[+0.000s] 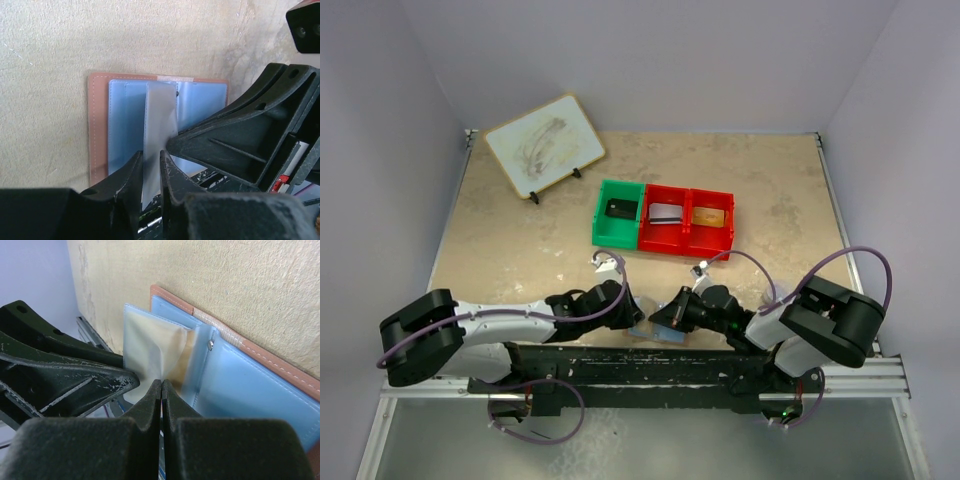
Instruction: Take the credit cards out of the card holder
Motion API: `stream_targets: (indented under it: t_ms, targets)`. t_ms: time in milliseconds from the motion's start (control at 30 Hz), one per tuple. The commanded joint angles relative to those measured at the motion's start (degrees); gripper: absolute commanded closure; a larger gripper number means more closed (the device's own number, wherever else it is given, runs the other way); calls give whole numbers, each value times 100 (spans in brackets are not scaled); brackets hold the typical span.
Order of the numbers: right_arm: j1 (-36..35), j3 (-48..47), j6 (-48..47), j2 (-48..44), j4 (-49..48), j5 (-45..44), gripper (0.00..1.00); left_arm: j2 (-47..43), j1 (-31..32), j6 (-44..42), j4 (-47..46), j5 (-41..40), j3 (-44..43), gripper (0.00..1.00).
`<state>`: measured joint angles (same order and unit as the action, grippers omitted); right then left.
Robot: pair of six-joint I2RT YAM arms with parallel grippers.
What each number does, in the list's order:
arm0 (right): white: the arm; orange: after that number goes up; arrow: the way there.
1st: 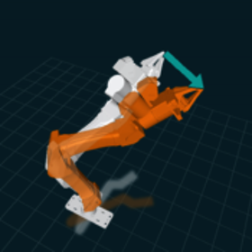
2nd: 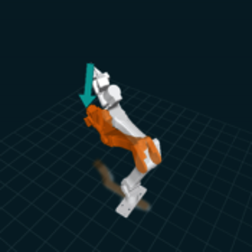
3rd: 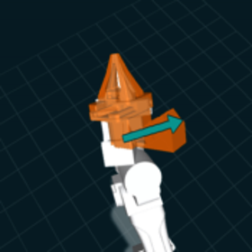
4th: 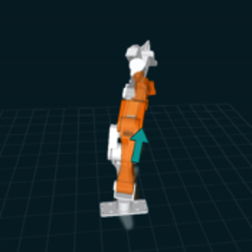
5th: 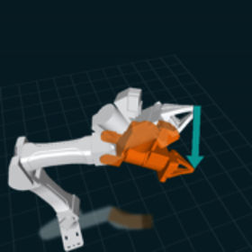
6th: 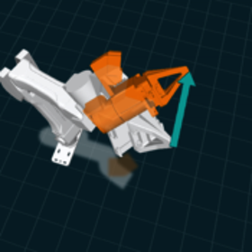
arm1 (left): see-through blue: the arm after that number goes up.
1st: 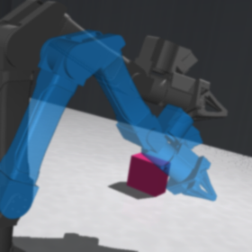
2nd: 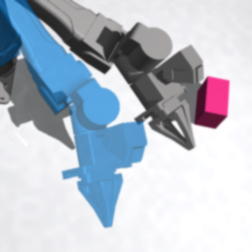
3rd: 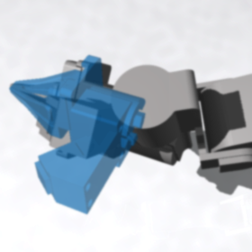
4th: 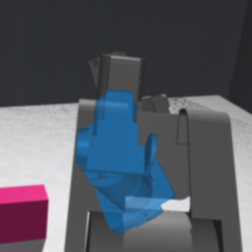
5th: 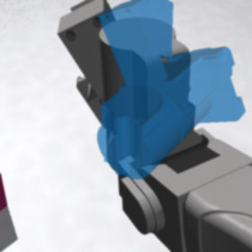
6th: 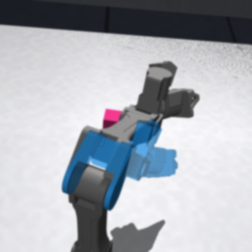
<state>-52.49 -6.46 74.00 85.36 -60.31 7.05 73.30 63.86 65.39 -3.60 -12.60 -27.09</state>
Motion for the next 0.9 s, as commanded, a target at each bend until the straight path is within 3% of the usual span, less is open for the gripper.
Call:
stream_targets:
  t_ms: [0,200,333,467,633,867]
  targets:
    - [11,-51,-68,-80,-297,-41,100,38,31,-100,34,-167,-305,86]
    - [11,-79,-132,-536,417,-162,90,80,33,-156,367,-473,-447,100]
    - [11,-303,-412,-1286,1860,-489,88,-23,30,-202,613,-698,-490,100]
    - [12,-629,-708,-2215,3512,-1127,73,-241,31,-275,994,-972,-534,100]
    - [19,-928,-927,-3279,5100,-1855,65,-302,29,-472,1582,-1238,-869,100]
    - [20,-1032,-879,-3681,5891,-2210,62,330,233,-733,1705,-1135,-1489,94]
